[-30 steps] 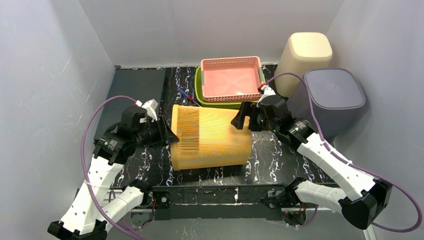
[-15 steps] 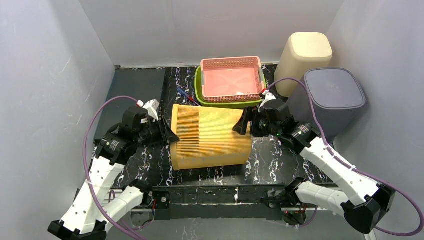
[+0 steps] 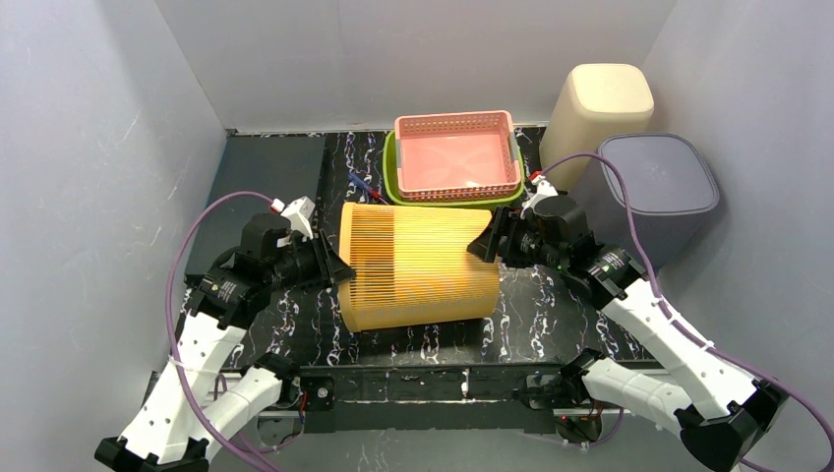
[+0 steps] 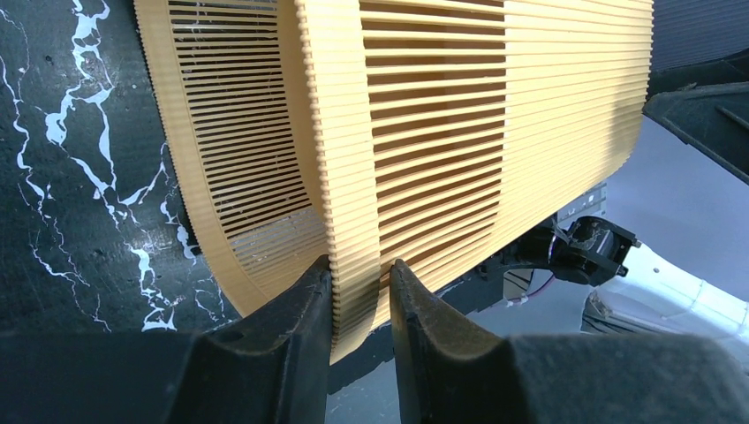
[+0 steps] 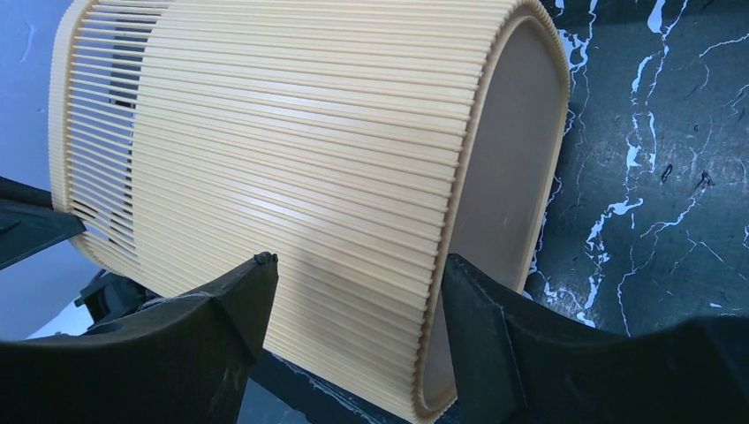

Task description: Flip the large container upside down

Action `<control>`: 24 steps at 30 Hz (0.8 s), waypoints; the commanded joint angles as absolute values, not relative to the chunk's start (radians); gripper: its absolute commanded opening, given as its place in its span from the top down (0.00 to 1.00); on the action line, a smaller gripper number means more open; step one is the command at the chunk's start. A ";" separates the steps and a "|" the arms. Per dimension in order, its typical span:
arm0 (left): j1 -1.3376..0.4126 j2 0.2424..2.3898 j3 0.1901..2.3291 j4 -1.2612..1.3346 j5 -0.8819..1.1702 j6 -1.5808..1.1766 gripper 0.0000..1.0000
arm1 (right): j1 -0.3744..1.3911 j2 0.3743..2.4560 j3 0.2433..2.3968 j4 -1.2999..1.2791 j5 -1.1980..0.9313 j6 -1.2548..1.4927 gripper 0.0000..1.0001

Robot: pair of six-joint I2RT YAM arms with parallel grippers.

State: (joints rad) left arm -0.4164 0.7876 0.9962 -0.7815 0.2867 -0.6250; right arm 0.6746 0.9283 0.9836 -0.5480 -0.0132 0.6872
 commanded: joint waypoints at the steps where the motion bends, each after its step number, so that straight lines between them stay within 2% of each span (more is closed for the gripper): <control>1: -0.440 0.795 0.964 -0.717 0.378 -0.650 0.76 | 0.708 0.897 1.048 -0.324 -0.240 0.771 0.26; 12: -0.442 0.783 0.930 -0.609 0.434 -0.721 0.76 | 0.708 0.871 1.158 -0.368 -0.227 0.759 0.25; 24: -0.440 0.785 0.881 -0.584 0.394 -0.718 0.76 | 0.715 0.921 1.222 -0.357 -0.282 0.752 0.25</control>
